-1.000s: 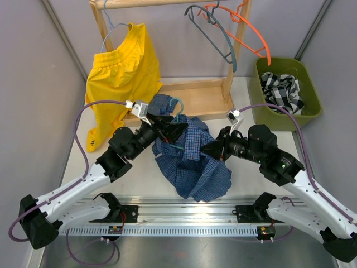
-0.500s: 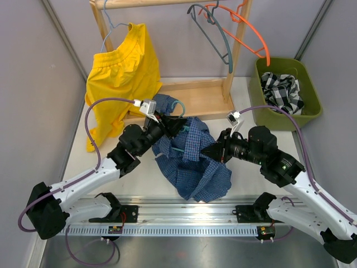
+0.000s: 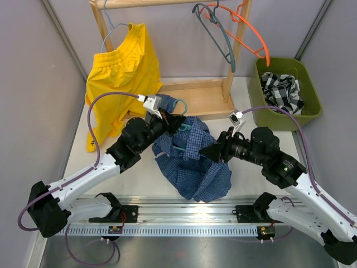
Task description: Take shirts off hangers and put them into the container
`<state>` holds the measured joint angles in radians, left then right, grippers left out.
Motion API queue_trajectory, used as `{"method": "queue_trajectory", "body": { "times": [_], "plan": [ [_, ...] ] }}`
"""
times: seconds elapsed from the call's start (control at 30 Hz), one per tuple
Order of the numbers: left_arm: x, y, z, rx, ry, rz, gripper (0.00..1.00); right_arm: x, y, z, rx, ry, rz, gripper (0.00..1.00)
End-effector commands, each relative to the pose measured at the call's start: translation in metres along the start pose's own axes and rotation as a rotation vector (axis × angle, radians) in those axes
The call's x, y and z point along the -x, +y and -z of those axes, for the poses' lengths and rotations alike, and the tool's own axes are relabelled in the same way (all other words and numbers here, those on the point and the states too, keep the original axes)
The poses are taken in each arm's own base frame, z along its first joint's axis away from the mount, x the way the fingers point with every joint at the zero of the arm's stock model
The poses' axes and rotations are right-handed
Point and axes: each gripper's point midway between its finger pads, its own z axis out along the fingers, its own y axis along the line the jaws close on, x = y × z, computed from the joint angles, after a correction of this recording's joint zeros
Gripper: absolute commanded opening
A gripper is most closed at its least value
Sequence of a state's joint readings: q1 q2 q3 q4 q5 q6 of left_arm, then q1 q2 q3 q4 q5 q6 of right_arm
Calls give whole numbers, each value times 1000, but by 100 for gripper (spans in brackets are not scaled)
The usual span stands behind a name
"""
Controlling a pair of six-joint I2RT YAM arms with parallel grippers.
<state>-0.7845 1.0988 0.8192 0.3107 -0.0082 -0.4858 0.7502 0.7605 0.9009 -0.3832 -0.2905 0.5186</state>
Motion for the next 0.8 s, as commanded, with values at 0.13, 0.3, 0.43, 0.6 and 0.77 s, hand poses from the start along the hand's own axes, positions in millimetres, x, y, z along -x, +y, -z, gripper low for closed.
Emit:
{"method": "queue_trajectory", "body": {
  "times": [0.13, 0.3, 0.43, 0.6, 0.77],
  "plan": [
    [106, -4, 9, 165, -159, -177, 0, 16, 13, -4, 59, -48, 45, 61],
    [126, 9, 12, 221, -173, -193, 0, 12, 9, -6, 50, -48, 38, 62],
    [132, 13, 16, 241, -180, -208, 0, 9, 6, -5, 43, -51, 33, 43],
    [121, 34, 26, 325, -148, -229, 0, 10, 0, -3, 9, -68, 32, 0],
    [97, 77, 57, 521, -110, -246, 0, 24, -6, 16, -73, -111, 78, 0]
  ]
}}
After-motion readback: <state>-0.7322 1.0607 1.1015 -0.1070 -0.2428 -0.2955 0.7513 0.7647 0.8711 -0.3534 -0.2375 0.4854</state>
